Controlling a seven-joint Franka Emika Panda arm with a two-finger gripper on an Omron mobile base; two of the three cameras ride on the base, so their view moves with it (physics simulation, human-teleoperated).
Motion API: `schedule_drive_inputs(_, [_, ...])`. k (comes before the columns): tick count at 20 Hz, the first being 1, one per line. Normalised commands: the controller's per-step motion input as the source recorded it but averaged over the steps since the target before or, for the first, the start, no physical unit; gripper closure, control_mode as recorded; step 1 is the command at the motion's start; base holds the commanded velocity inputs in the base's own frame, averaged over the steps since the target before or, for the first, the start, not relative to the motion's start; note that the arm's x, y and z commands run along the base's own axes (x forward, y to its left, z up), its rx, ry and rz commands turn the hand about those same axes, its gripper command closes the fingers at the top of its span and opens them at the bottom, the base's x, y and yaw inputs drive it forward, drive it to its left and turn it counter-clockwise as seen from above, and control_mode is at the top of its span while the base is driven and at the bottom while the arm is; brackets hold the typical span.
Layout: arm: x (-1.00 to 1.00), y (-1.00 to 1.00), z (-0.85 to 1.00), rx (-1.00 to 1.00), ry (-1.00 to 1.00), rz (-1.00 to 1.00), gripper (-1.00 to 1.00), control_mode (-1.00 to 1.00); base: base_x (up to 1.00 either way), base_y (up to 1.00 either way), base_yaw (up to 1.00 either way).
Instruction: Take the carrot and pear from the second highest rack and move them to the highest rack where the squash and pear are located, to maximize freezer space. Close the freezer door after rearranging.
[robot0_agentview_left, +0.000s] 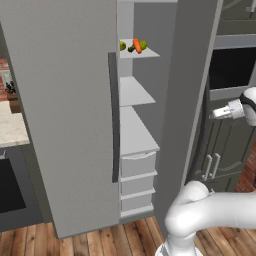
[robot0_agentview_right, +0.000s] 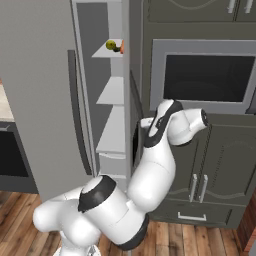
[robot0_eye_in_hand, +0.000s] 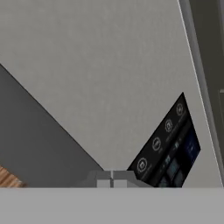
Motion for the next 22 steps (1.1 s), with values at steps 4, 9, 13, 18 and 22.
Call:
schedule_drive_inputs(4, [0.02,0.24,0.00,0.03,0.00,0.00,1.00,-1.00,0.00,0.00,0.00])
schedule_drive_inputs(9, [-0.26,0.61,0.02,0.00,-0.08,0.00,1.00,-1.00,0.00,0.00,0.00])
schedule_drive_inputs(13, [-0.40,0.75,0.21,0.00,-0.10,0.00,1.00,-1.00,0.00,0.00,0.00])
schedule_drive_inputs(18, [-0.17,0.64,0.27,0.00,-0.07,-0.03,1.00,-1.00,0.00,0.00,0.00])
schedule_drive_inputs(22, [0.02,0.56,0.15,0.01,0.00,-0.10,1.00,-1.00,0.00,0.00,0.00])
